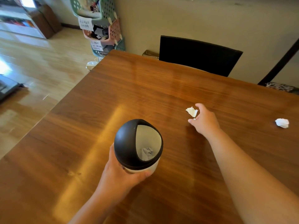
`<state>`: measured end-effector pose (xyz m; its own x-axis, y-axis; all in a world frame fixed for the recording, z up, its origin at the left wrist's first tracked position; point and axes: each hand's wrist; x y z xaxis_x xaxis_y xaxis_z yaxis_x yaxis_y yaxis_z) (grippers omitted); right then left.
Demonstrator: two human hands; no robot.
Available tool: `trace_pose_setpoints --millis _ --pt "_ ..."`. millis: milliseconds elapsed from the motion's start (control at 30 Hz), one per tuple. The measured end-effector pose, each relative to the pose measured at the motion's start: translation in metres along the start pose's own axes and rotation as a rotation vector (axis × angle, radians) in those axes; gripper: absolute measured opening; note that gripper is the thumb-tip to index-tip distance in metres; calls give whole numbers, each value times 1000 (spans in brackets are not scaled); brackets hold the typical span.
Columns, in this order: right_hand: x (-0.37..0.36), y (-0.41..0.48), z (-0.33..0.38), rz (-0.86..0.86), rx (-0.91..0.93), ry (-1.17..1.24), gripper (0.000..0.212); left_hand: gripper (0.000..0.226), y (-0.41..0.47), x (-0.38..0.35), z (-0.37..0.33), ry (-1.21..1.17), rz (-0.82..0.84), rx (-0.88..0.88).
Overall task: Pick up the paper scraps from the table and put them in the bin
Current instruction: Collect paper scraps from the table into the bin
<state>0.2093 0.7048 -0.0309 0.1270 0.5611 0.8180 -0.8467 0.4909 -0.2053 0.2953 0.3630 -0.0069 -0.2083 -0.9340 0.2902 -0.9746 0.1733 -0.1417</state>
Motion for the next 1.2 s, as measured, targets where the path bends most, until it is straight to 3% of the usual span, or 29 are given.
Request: trace_pose_setpoints --millis 133,267,333,433,567,667,833,933,1033,1133,1200 --pt "-5 29 9 45 -33 -162 62 123 -4 1 4 -1 0 26" --pt "-15 33 8 65 -40 -236 24 111 -14 5 3 27 -48 15" --pt "-18 26 6 15 -67 -199 11 107 -19 8 2 17 -72 22" --pt "-20 1 1 -7 -65 -126 14 109 -31 14 2 0 -82 32" --pt "-21 -75 10 52 60 188 15 118 -57 33 9 4 -46 24" --pt "-2 -147 31 -70 183 381 13 123 -79 51 15 -9 -12 56" --pt "86 -273 85 -492 446 798 10 122 -120 85 16 20 65 26" --pt "103 -358 131 -603 604 825 4 122 -148 108 13 8 120 -11" --pt "69 -427 170 -359 655 554 12 113 -179 132 2 -34 167 -60" --pt "32 -475 187 4 471 203 64 115 -206 154 -7 -91 246 -82" --pt "27 -502 187 -10 404 257 70 115 -222 166 -10 -115 306 -111"
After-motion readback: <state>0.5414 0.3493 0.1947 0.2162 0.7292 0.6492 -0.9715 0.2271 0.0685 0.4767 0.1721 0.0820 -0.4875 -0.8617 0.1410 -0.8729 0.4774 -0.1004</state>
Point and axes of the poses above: each hand's wrist, its own y-axis towards the middle knuckle, its own x-axis out of the back of the hand, z = x × y
